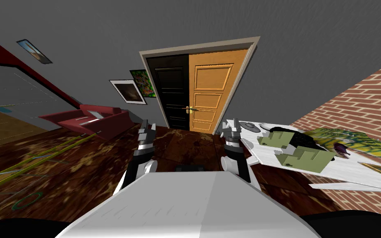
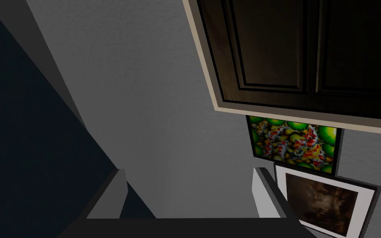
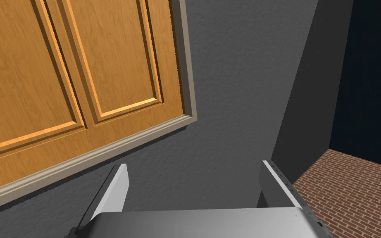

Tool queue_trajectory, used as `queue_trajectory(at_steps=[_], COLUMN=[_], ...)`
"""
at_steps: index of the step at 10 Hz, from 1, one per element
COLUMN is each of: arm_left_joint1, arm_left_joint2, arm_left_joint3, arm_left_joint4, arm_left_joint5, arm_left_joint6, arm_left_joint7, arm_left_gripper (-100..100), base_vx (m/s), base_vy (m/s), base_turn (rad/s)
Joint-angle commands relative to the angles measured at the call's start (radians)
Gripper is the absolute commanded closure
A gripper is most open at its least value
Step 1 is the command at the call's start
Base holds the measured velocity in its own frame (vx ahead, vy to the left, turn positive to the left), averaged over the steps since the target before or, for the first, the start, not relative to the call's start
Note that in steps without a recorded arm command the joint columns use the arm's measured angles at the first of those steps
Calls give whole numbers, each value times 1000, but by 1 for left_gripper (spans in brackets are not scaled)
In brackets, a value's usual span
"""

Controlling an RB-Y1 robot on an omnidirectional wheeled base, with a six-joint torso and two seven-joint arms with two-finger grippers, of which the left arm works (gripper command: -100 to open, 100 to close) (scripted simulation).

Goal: Pull the door open

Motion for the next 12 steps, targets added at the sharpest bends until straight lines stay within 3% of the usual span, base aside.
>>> queue_trajectory(at_steps=[1,12], arm_left_joint1=[-14,-107], arm_left_joint2=[13,87], arm_left_joint3=[4,29], arm_left_joint4=[34,255], arm_left_joint5=[5,38], arm_left_joint6=[-1,-4], arm_left_joint7=[10,79], arm_left_gripper=[-100,-100], base_vx=[116,126], base_vy=[62,-12], base_turn=[-137,-71])
